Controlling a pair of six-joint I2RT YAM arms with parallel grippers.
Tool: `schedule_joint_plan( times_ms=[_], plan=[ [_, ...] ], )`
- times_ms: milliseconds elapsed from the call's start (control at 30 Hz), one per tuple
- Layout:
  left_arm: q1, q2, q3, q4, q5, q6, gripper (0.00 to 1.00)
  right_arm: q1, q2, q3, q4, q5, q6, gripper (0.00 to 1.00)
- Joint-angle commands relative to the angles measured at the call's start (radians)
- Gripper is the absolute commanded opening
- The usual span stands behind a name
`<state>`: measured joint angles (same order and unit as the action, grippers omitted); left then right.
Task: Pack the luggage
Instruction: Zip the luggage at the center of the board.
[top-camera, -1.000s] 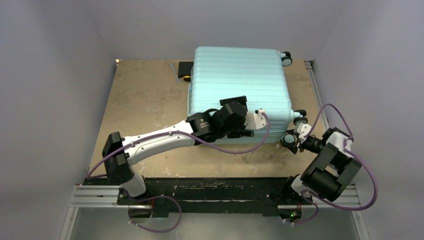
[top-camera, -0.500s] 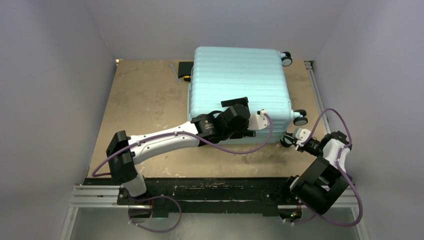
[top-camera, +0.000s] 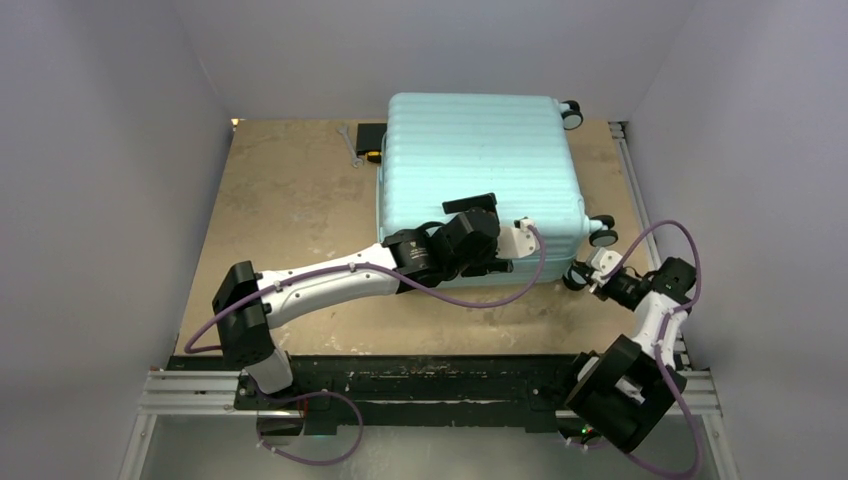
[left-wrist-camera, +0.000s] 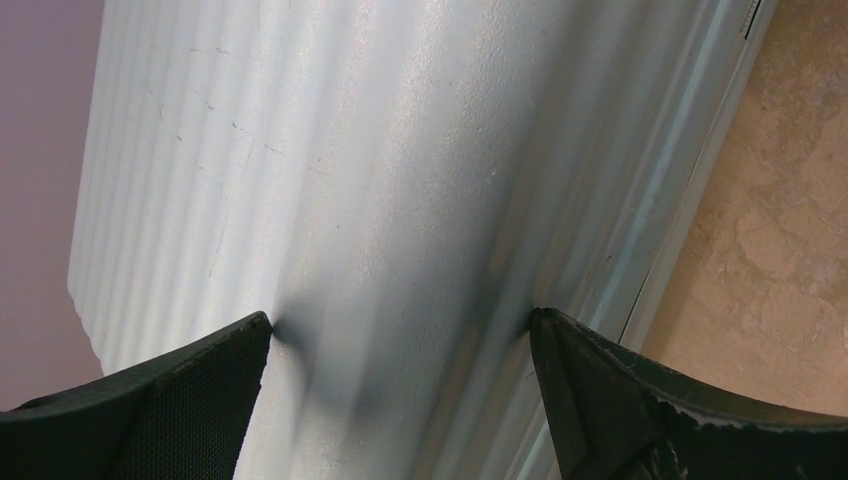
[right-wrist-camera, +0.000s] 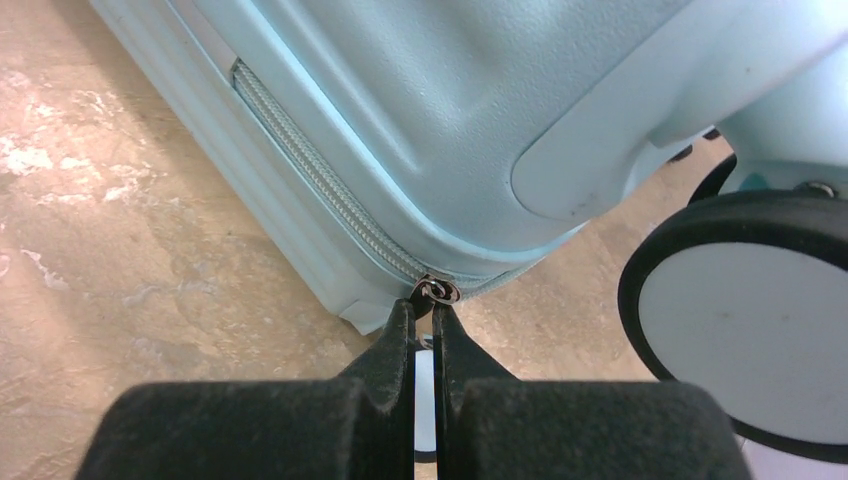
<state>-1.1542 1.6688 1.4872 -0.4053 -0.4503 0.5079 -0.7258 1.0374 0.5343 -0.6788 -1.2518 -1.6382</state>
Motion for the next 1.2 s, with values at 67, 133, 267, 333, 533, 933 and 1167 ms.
schedule_joint_plan(
  times_ms=[67,133,267,333,533,933,1167],
  plan=[
    [0.005,0.023,-0.072,0.062,-0.027,-0.021,0.99,-0.047,0.089,0.048,0.228,-0.038,0.133,0.0],
    [0.007,0.034,-0.106,0.081,-0.04,-0.012,0.99,-0.065,0.122,0.067,0.211,-0.053,0.121,0.0],
    [0.02,0.038,-0.16,0.105,-0.05,-0.008,0.99,-0.082,0.18,0.09,0.137,-0.063,0.031,0.0],
    [0.035,0.03,-0.169,0.104,-0.047,-0.014,0.99,-0.089,0.195,0.091,0.134,-0.064,0.016,0.0],
    [0.139,-0.094,-0.184,0.063,0.063,-0.058,0.99,-0.095,0.232,0.1,0.051,-0.061,-0.102,0.0],
    [0.57,-0.364,-0.362,0.142,0.396,-0.385,0.99,-0.096,0.239,0.107,-0.016,-0.068,-0.188,0.0],
    [0.823,-0.216,-0.347,0.14,0.458,-0.621,0.99,-0.096,0.238,0.105,-0.042,-0.062,-0.219,0.0]
  ],
)
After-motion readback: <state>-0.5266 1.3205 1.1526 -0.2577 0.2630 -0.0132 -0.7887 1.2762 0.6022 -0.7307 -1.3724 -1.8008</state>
